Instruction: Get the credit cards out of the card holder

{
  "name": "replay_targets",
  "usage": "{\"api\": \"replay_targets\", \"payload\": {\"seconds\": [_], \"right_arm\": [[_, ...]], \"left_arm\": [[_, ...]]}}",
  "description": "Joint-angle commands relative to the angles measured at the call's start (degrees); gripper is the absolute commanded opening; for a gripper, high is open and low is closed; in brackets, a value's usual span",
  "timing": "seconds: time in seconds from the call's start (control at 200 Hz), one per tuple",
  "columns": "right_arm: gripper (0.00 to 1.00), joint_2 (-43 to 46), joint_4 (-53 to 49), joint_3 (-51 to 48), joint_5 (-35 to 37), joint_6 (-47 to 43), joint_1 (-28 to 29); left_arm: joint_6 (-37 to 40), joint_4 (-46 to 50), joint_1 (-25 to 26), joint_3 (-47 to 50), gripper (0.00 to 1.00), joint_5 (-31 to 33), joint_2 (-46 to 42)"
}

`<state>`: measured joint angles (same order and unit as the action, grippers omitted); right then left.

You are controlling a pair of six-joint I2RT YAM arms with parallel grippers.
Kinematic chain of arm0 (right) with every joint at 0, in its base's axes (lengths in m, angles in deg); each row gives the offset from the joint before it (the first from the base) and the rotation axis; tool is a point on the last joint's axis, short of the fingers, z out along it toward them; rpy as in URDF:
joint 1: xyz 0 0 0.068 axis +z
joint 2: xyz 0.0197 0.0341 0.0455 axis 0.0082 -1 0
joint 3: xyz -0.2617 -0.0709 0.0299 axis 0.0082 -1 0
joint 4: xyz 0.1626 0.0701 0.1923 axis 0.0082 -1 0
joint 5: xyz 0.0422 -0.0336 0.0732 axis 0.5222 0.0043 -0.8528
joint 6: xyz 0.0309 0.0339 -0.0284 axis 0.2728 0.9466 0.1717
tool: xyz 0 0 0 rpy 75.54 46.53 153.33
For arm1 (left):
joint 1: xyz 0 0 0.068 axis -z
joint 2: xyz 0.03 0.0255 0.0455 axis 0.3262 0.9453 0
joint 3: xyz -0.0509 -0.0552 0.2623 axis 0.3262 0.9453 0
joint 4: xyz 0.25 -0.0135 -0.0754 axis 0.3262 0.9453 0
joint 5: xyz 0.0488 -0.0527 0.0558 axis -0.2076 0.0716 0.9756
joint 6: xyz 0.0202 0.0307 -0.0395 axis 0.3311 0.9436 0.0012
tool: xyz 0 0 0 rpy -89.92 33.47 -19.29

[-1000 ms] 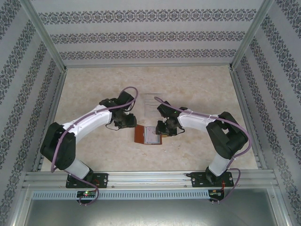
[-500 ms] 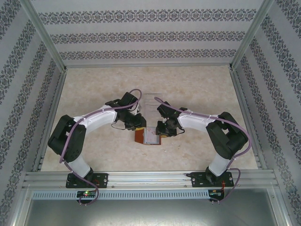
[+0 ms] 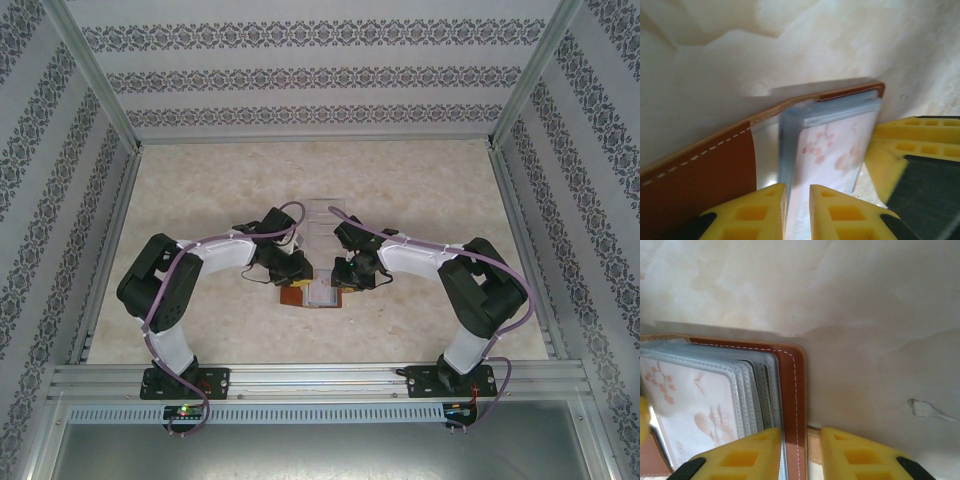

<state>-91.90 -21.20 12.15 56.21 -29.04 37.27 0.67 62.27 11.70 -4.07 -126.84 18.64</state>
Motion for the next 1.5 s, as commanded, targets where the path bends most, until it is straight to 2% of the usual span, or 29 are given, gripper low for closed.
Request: {"api": "replay_targets", "payload": {"seconds": [0.0,0.315,0.61,0.779,1.169,1.334,1.494], "right_arm": [[0.28,-0.22,-0.71,-1.31,-0.79,0.75,0.32],[0.28,-0.63,-0.81,-1.11,-1.04,0.74,0.34],[0.29,3.18,-3.06,-1.26,2.18,0.99,0.49],[0.3,5.55,-1.04,-0.7,0.08,1.19,0.56],[0.22,4.13,5.98,-0.05,-6.45,3.29,1.8],[0.19,2.53,6.16,-0.59,-5.73,3.38,1.87],[0.19,1.19,5.02,-1.29,-4.15,3.47,1.79]], "left_arm": [[-0.34,-3.34,0.01,1.04,0.19,-1.78,1.2],[-1.66,-7.09,-0.2,2.79,0.13,-3.56,1.63],[-0.01,-4.23,-0.6,2.72,0.09,-2.14,0.36],[0.35,-3.61,-0.62,2.34,0.08,-2.49,0.33],[0.37,-3.15,-0.64,2.14,0.06,-2.66,0.3],[0.35,-2.83,-0.66,2.17,0.07,-2.5,0.27],[0.39,-3.26,-0.66,2.53,0.12,-2.47,-0.61]]}}
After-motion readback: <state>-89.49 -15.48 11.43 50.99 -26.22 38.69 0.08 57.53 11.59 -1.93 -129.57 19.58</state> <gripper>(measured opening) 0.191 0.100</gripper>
